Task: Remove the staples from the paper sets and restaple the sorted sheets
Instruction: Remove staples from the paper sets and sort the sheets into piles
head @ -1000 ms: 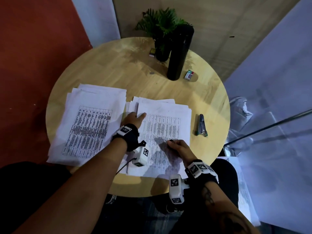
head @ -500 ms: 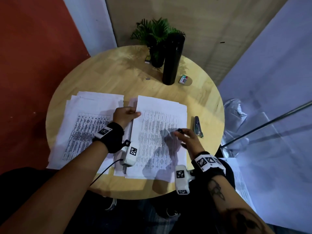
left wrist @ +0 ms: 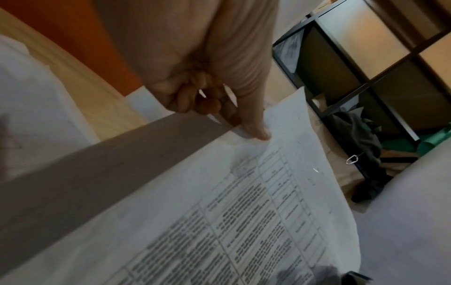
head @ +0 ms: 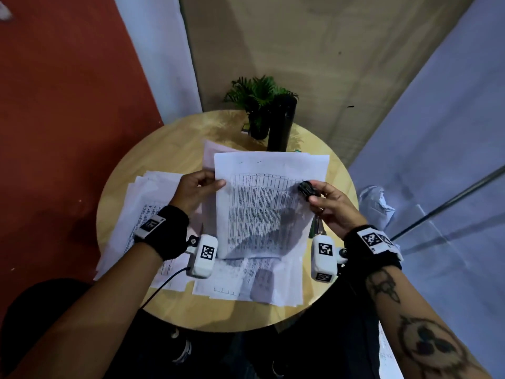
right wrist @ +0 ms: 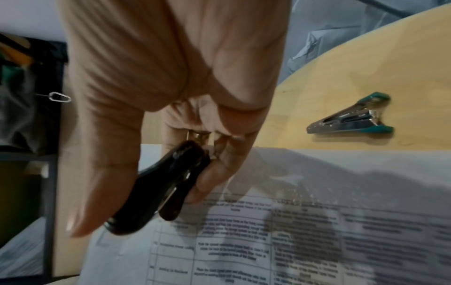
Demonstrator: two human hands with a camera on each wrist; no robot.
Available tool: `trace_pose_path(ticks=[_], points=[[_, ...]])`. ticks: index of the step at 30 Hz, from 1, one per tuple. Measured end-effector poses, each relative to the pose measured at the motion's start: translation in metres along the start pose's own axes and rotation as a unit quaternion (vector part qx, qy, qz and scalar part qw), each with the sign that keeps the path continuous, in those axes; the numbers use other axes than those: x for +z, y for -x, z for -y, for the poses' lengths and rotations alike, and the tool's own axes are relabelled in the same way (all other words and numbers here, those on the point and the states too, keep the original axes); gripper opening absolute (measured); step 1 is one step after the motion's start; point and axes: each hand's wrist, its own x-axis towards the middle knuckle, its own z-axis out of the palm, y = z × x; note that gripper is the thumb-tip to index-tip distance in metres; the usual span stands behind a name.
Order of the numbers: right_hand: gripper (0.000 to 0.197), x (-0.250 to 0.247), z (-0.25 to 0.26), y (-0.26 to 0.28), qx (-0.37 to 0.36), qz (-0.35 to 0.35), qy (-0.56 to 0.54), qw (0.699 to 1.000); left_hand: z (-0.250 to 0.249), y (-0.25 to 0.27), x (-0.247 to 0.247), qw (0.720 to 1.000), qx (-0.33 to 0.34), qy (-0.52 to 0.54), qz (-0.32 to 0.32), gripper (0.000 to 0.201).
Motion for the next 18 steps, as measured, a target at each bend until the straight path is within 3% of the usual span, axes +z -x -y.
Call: trace_pose_path(ticks=[4,9,12,15,18], points=[[0.090,0.011,0.013,0.014,-0.022,0.022,0.015,0.999,-0.013,0.007,-0.006,0.998,0.043,-0.017,-0.031,0.020],[0.066,0.025,0.032,0.033,-0.051,0.056,-0.002,0.997,-0.029,0.018,-0.011,0.996,0.056,-0.016,-0.063,0.024],[0.064,0.035,0.049,0.047,-0.069,0.080,-0.007,0.994,-0.054,0.024,-0.015,0.989,0.098,-0.042,-0.099,0.030],[0.064,0.043,0.065,0.060,-0.089,0.102,0.012,0.991,-0.082,0.025,-0.023,0.967,0.188,-0.089,-0.149,0.061],[0.064,0.048,0.078,0.069,-0.106,0.121,0.025,0.987,-0.111,0.025,-0.025,0.938,0.274,-0.172,-0.123,0.092]])
